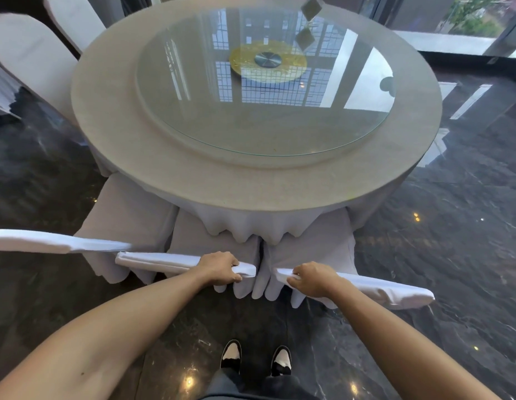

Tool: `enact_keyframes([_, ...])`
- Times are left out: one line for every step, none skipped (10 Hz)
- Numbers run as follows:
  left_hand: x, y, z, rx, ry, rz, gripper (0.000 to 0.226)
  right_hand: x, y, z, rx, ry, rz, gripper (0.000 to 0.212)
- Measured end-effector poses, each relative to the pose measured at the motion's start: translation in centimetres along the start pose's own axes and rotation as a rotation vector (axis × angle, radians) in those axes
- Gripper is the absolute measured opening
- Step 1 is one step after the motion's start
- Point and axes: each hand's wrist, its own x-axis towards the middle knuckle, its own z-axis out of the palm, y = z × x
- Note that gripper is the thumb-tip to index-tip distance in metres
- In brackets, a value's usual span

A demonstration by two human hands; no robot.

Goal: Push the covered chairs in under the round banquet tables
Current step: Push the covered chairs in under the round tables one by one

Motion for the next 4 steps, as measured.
enact_keyframes([-0.1, -0.2, -0.5, -0.058, -0.009, -0.015, 0.026, 0.1, -0.1, -0.9, 0.011, -0.033, 0.005, 0.05])
enact_keyframes([-0.1, -0.1, -1.3, -0.093, -0.024, -0.014, 0.035, 0.4, -0.2, -1.6, -0.021, -0.075, 0.015, 0.048])
enact_keyframes([0.2, -0.7, -2.7, -0.075, -0.066, 0.016, 0.045, 0.8, -0.9, -3.0, -0.069, -0.16, 0.031, 0.042])
enact_keyframes([0.5, -1.0, -4.0, -0.092, -0.068, 0.024, 0.058, 0.6, -1.3, -4.6, -0.048, -0.193, 0.042, 0.036])
